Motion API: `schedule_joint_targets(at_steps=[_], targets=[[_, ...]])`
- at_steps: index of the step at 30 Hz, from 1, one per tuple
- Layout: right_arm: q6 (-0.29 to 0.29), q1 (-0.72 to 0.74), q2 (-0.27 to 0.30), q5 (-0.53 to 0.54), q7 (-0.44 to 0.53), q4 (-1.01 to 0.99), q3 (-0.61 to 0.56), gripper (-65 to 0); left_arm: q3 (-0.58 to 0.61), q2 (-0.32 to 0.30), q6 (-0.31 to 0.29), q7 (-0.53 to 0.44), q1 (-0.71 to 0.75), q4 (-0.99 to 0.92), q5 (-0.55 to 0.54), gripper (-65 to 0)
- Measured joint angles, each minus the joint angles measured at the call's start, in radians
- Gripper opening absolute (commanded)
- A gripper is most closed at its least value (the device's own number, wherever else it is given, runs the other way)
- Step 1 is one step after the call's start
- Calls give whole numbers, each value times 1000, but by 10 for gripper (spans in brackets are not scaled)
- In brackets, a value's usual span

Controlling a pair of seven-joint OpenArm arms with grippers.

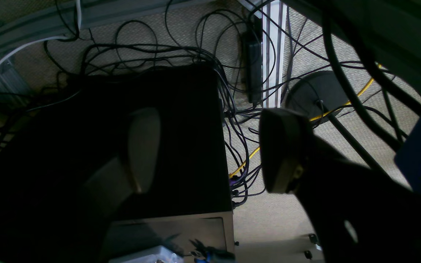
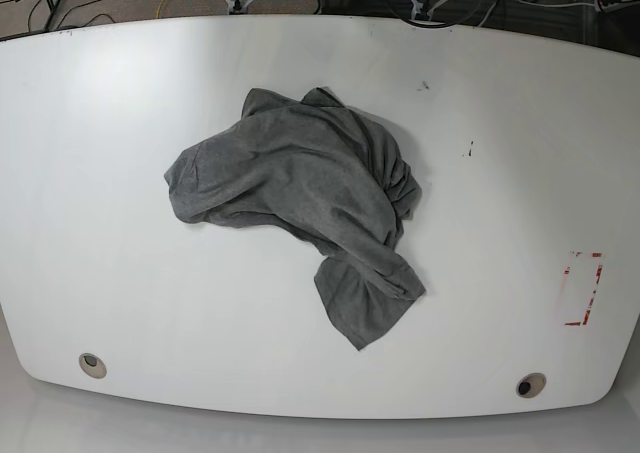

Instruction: Fold the T-shirt properly

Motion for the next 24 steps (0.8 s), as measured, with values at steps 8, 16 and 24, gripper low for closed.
schedule_joint_targets(at_steps=[8, 16, 24], targets=[[42, -44, -5, -12, -10, 38, 16, -219, -14, -12, -8, 45, 12, 16, 8, -447], [73, -41, -5, -11, -19, 44, 14, -230, -15, -17, -8, 60, 41, 92, 7, -451], [64, -24, -2, -11, -11, 62, 13, -175, -22, -21, -17, 65, 61, 192, 7, -368]])
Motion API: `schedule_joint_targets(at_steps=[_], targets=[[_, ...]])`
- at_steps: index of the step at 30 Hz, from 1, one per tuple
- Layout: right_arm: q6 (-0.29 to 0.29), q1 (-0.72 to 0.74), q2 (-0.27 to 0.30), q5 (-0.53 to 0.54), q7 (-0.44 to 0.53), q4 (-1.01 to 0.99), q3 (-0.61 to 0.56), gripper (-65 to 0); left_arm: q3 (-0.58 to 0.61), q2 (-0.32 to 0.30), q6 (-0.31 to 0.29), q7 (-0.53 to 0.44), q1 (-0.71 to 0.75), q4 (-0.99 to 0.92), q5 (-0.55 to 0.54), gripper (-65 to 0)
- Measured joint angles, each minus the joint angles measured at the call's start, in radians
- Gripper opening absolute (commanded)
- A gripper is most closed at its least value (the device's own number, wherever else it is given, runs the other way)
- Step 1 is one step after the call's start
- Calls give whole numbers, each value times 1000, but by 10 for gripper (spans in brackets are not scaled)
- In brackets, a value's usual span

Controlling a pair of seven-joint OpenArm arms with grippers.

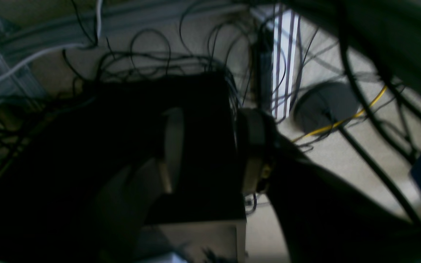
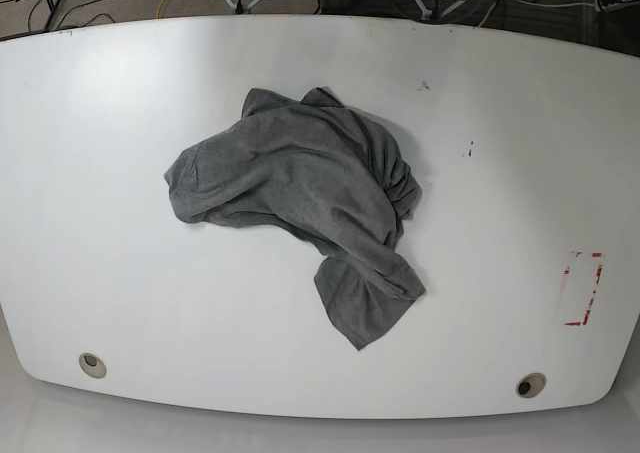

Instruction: Fold the T-shirt properly

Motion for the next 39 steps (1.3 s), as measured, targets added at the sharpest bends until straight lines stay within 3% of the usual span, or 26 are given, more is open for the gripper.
schedule_joint_targets(at_steps=[2, 6, 14, 18, 24, 27, 30, 32, 39], targets=[[-8, 2, 0, 0, -1, 4, 0, -82, 1, -1, -3, -4, -8, 1, -2, -275], [-18, 4, 0, 0, -5, 18, -1, 0, 3, -3, -6, -38, -24, -24, -13, -201], [-19, -13, 3, 0, 0, 53, 1, 0, 8, -9, -21, -42, -27, -52, -14, -189], [-20, -40, 5, 0, 9, 79, 1, -36, 11, -14, -21, -45, -19, -49, -14, -150], [-23, -101, 6, 0, 8, 117, 0, -91, 13, -24, -21, -58, 15, -6, -10, -145], [-23, -134, 5, 0, 5, 146, 0, -147, 12, -27, -23, -56, 66, 71, -10, -239], [-23, -167, 8, 0, 8, 195, 1, -178, 13, -35, -30, -119, 154, 221, -8, -330], [-23, -185, 13, -1, 6, 229, 1, -186, 12, -42, -28, -121, 204, 317, -9, -357], [-26, -233, 28, 1, 17, 353, 1, -148, 3, -56, -17, -120, 305, 493, -2, -250]])
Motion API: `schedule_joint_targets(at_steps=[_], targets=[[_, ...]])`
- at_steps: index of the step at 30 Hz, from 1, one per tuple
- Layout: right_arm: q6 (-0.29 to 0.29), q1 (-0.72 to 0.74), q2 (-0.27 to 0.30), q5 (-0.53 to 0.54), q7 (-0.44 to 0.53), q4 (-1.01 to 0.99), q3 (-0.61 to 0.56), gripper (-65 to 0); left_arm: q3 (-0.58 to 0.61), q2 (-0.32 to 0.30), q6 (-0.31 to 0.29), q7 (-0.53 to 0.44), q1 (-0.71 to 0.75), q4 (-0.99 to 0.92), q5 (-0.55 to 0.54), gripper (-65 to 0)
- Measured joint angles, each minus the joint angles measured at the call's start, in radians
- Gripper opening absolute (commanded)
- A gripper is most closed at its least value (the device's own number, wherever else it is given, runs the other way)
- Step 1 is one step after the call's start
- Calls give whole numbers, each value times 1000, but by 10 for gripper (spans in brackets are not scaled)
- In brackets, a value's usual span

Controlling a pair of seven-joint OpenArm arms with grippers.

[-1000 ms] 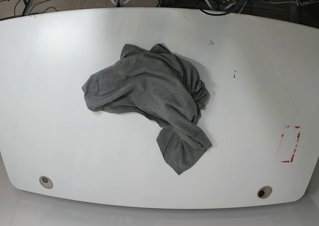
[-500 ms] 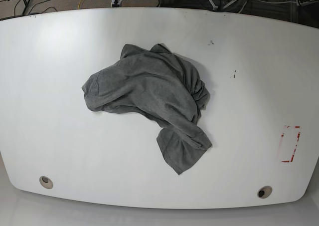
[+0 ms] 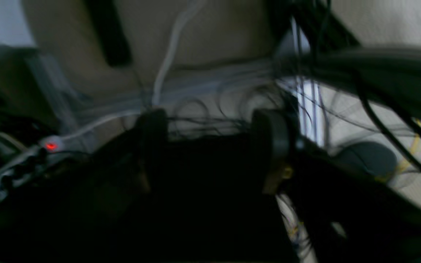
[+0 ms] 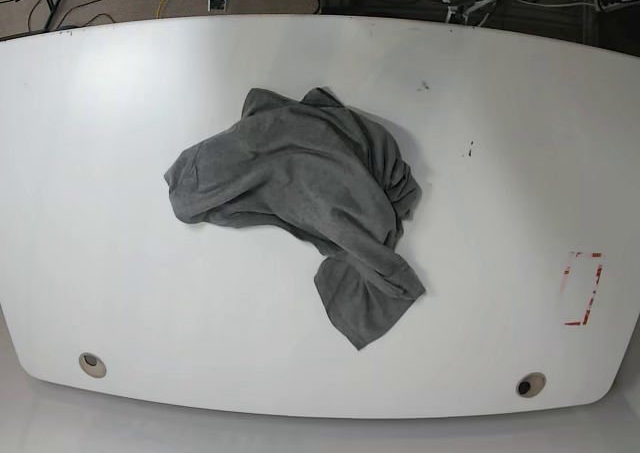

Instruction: Fold the T-shirt properly

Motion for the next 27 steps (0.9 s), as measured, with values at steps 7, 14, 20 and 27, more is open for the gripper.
schedule_joint_targets(at_steps=[7, 14, 20, 27], targets=[[0, -63, -3, 2, 56, 65, -5, -132, 2, 23, -4, 10, 64, 58, 16, -190], [0, -143, 1, 2, 77, 118, -6, -131, 11, 72, -11, -9, 142, 130, 29, -164], [-4, -192, 3, -1, 50, 236, -5, -136, -2, 62, -11, -14, 177, 174, 29, -149], [3, -244, -6, -1, 59, 338, -8, -138, -46, 47, -10, -24, 259, 280, 24, -199]])
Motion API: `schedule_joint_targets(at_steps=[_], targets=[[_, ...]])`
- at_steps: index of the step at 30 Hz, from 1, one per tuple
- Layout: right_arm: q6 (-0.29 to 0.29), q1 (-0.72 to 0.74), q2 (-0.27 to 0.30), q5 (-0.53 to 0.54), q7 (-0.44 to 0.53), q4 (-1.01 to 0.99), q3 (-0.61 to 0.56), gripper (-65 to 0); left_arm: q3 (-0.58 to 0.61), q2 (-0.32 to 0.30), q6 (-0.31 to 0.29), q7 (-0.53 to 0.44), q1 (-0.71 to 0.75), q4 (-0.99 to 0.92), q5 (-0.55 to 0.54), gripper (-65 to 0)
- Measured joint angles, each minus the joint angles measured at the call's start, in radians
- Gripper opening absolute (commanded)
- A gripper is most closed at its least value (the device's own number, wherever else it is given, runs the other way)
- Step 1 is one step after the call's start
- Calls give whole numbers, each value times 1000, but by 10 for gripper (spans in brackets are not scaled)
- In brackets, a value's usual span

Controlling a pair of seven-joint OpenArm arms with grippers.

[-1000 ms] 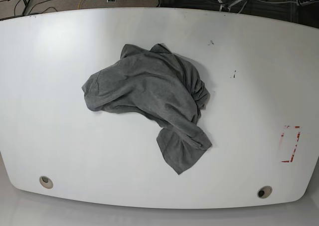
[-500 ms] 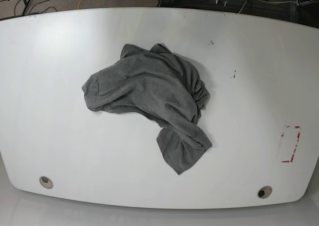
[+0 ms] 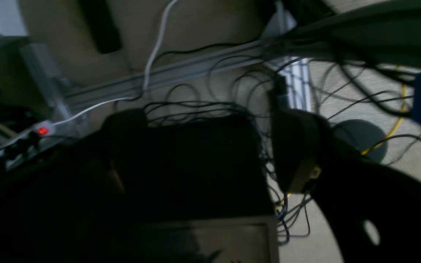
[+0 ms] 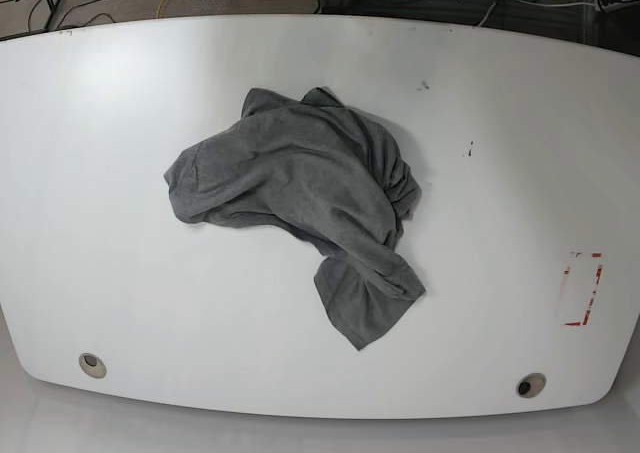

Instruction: Fold the T-shirt properly

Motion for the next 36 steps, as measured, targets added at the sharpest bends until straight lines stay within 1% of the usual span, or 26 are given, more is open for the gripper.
schedule_joint_targets(at_steps=[1, 3, 8, 11, 15, 19, 21, 25, 29, 33, 34, 35, 36], targets=[[1, -7, 0, 0, -8, 5, 0, -139, -6, 0, 7, 5, 12, 17, 1, -202], [0, -26, 0, 0, -22, 17, 0, -140, -16, 0, 3, 31, 35, 44, 1, -207], [-1, -83, 0, 0, -36, 97, 0, -140, -14, -3, -5, 39, 99, 152, -1, -202], [0, -105, 1, 0, -25, 150, 0, -141, -13, -9, -5, 6, 125, 212, -8, -200], [0, -125, 3, 0, -14, 217, -6, -141, -12, -11, -4, 10, 139, 262, -8, -194], [1, -140, 3, 0, -13, 249, -16, -140, 14, -11, 8, -5, 142, 272, -10, -189], [1, -148, 1, 0, -16, 251, -18, -141, 20, -7, -5, -6, 138, 272, -10, -188], [1, -165, -2, 2, -19, 257, -26, -139, 27, 3, -6, -12, 126, 272, -10, -186], [3, -191, -2, 4, -6, 270, -27, -137, 42, 0, 3, -12, 117, 271, -10, -183], [2, -225, -3, 12, -9, 295, -32, -136, 48, 0, -2, -16, 123, 278, -7, -181], [2, -238, -3, 12, -10, 308, -33, -134, 48, 0, -2, -15, 128, 281, -7, -181], [0, -259, -4, 6, -35, 345, -32, -135, 47, 4, -3, -13, 135, 291, -7, -182], [4, -285, -4, 6, -35, 395, -30, -135, 42, 8, -11, -14, 145, 305, -7, -182]])
